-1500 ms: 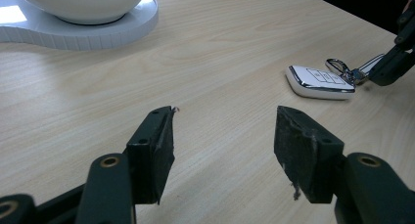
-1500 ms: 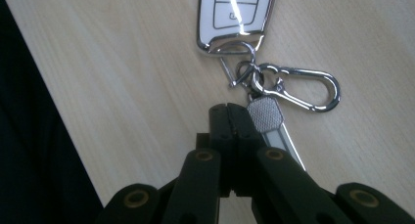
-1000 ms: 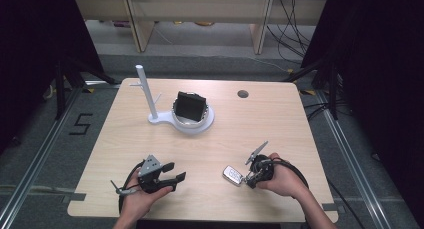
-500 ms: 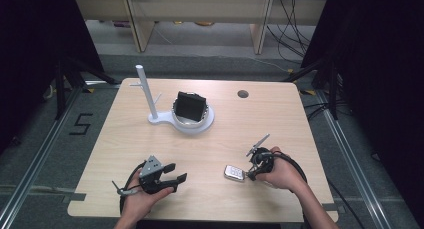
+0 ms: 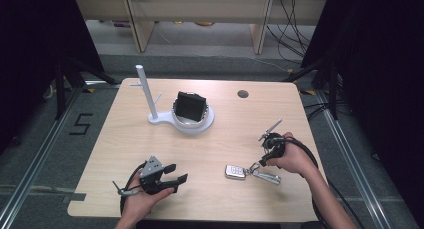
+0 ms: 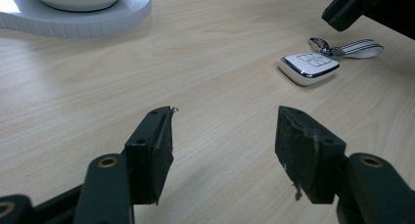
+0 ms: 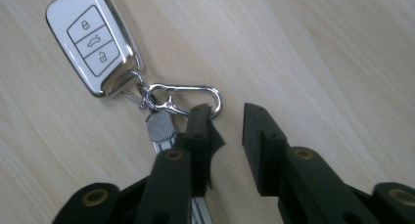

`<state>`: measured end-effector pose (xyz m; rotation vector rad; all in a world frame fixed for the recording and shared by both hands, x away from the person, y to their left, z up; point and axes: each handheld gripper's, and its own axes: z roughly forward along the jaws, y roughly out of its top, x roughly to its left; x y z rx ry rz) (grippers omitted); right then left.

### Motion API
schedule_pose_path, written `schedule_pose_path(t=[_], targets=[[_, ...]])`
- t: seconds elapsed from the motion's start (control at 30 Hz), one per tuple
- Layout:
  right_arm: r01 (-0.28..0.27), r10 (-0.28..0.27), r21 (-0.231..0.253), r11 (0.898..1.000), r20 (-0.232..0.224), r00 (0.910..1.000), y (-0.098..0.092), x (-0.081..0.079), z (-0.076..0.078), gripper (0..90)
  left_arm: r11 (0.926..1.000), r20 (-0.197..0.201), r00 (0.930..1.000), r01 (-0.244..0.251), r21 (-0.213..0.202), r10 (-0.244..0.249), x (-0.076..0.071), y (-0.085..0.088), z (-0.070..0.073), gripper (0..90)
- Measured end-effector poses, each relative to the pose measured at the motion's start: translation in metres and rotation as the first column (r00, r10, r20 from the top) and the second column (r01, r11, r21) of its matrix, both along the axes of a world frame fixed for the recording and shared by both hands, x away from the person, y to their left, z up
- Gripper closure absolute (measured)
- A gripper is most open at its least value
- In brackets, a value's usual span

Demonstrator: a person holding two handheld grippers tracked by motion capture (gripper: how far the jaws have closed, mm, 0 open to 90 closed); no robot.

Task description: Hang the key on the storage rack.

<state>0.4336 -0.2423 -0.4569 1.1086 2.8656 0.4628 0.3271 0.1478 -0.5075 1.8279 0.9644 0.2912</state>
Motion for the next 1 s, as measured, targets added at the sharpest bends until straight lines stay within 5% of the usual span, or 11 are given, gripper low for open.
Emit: schedule_pose_path(t=[0.17,0.23,0.33,0.43,0.77,0.83,0.9,0.93,1.0], targets=[[-0.03,0.029,-0.007,1.0,-0.039,0.9988,0.001,0.007,-0.005,68.1,1.0,0.0,1.0,-0.003,-0.005,0.003,0.001,0.0,-0.001,38.6],[-0.098,0.097,-0.021,0.995,-0.041,0.9944,0.002,0.01,-0.008,65.9,1.0,-0.002,1.0,0.001,-0.007,-0.001,0.001,0.0,0.0,38.5],[-0.247,0.244,-0.068,0.967,-0.05,0.9685,0.005,0.011,-0.01,61.3,1.0,-0.006,1.0,-0.005,0.007,0.006,0.0,0.0,0.0,38.4],[-0.285,0.282,-0.095,0.954,-0.045,0.9583,0.007,0.013,-0.011,59.8,1.0,-0.006,1.0,-0.004,0.002,0.004,0.0,0.0,-0.001,38.2],[-0.297,0.294,-0.133,0.945,-0.046,0.9547,0.012,0.013,-0.013,58.6,1.0,-0.01,1.0,-0.002,0.003,0.002,0.0,0.0,-0.001,37.7],[-0.348,0.346,-0.124,0.929,-0.039,0.9376,0.013,0.014,-0.015,58.3,1.0,-0.01,0.9999,-0.003,-0.005,0.003,0.0,-0.001,-0.001,37.7],[-0.346,0.344,-0.133,0.929,-0.036,0.9382,0.014,0.014,-0.014,58.1,1.0,-0.013,0.9999,-0.002,0.009,0.002,0.0,-0.001,0.0,37.7],[-0.319,0.316,-0.149,0.936,-0.043,0.9479,0.015,0.012,-0.013,57.9,1.0,-0.013,0.9999,-0.001,0.009,0.001,-0.001,-0.001,0.0,37.7],[-0.334,0.332,-0.147,0.931,-0.038,0.9426,0.016,0.012,-0.013,57.8,1.0,-0.012,0.9999,-0.002,0.008,0.003,-0.001,-0.001,0.0,37.7]])
